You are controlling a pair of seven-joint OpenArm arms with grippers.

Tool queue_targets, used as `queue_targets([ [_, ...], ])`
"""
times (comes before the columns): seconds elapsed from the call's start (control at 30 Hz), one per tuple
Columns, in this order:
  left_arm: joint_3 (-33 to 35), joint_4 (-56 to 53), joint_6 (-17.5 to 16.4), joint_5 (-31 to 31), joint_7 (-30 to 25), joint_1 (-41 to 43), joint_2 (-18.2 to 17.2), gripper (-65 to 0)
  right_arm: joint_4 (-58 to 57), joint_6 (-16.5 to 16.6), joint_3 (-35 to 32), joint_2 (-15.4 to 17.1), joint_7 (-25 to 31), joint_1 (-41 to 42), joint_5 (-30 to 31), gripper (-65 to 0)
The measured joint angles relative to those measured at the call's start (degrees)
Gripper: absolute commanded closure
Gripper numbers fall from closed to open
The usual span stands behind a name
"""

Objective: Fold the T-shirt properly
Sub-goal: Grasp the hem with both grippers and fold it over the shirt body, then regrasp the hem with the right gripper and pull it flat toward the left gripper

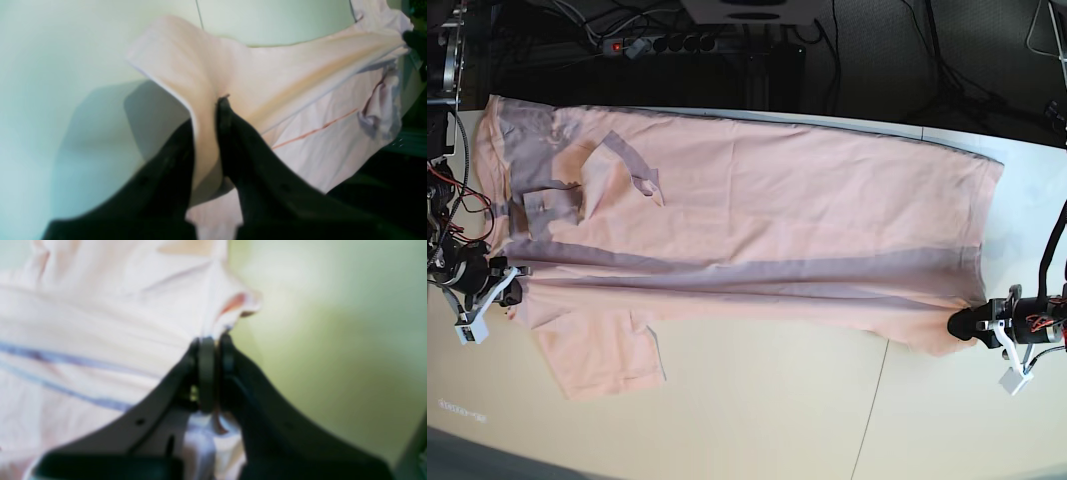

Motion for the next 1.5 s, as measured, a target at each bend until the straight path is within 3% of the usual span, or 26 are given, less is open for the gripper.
queue_targets([
  [0.27,0.1,10.5,0.0,0.0,0.1,8.7,-3.3,0.0,3.8,0.0,3.9,0.6,-0.4,-6.4,1.3,0.0],
  [0.53,0.1,11.7,0.0,-0.3,-0.8,13.0,-3.0,0.0,4.7,0.0,11.3,0.6,-0.6,-13.1,2.8,0.0],
  [0.8,0.1,11.7,0.0,0.9,-2.5,13.5,-3.0,0.0,4.7,0.0,12.1,-0.1,-0.4,-16.2,4.0,0.0],
  [0.9,0.1,11.7,0.0,1.2,-2.5,13.5,-3.0,0.0,4.7,0.1,12.2,-0.2,-0.3,-16.1,3.7,-30.9],
  [0.93,0.1,11.7,0.0,1.4,-2.5,13.5,-3.1,0.0,4.7,0.1,12.2,-0.2,0.3,-16.1,3.6,-38.9],
  [0.97,0.1,11.7,0.0,1.5,-2.5,13.5,-3.1,0.0,4.7,0.1,12.2,-0.2,1.4,-16.1,3.7,-42.7],
  [1.1,0.1,11.7,0.0,1.5,-2.5,13.5,-3.1,0.0,4.6,0.0,13.6,-0.5,1.6,-14.5,3.7,-43.2],
  [1.33,0.1,11.6,0.0,1.6,-2.5,13.5,-3.0,0.0,3.3,0.1,14.9,-0.5,1.9,-4.5,3.0,-43.2],
  [1.5,0.1,11.6,0.0,1.6,-2.5,13.5,-3.0,0.0,-9.2,0.1,14.9,-3.1,1.8,3.6,1.7,-43.2],
])
